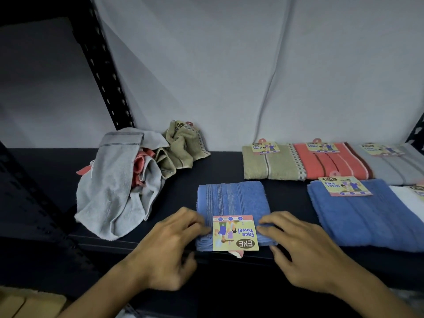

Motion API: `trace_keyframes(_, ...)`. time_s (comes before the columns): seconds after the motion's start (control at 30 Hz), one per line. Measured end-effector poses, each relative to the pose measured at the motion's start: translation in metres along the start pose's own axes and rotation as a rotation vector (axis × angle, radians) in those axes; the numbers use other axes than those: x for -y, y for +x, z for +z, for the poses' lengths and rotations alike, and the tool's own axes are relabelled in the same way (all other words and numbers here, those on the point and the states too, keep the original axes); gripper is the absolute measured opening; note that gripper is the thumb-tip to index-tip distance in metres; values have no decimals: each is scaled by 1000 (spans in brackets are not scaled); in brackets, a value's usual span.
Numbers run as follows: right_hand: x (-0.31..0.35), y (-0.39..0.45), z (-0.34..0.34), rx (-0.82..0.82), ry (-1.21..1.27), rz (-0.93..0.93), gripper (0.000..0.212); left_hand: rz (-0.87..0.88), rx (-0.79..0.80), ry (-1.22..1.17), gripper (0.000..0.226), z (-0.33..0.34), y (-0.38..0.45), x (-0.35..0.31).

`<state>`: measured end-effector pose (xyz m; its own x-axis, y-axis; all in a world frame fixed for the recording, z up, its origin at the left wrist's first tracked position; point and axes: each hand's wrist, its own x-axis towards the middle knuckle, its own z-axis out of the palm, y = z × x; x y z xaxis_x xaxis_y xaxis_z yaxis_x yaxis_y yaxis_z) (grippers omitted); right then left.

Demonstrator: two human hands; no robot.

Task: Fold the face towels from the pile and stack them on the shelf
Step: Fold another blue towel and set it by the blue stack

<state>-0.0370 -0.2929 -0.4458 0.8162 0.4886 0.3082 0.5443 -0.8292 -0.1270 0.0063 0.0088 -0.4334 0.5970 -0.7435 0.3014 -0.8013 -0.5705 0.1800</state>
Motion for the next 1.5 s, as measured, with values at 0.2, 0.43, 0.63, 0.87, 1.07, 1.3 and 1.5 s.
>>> trace_keyframes(0.2, -7, 17, -9, -128, 252, 101, 47, -320, -175, -303, 45, -6, 16, 1)
trace_keyframes(0.43, 7, 82, 8, 168, 147, 296, 54, -427, 257, 52, 65, 10, 74, 1)
trace_keyframes(0.63, 1, 94, 24, 353, 85, 320, 60, -497, 433, 41, 67, 21, 80, 16)
trace_keyframes(0.87, -4, 101, 30, 414, 110, 374, 61, -532, 466, -34, 67, 23, 84, 22)
trace_keyframes(1.07, -4, 103, 26, 434, 113, 373, 61, -495, 455, -32, 62, 22, 84, 23)
trace_keyframes(1.3, -12, 104, 14, 420, 170, 288, 64, -458, 519, 123, 56, 2, 82, 25)
trace_keyframes(1.5, -9, 80, -3, 127, 289, 322, 60, -504, 502, 142, 58, -15, 66, 17)
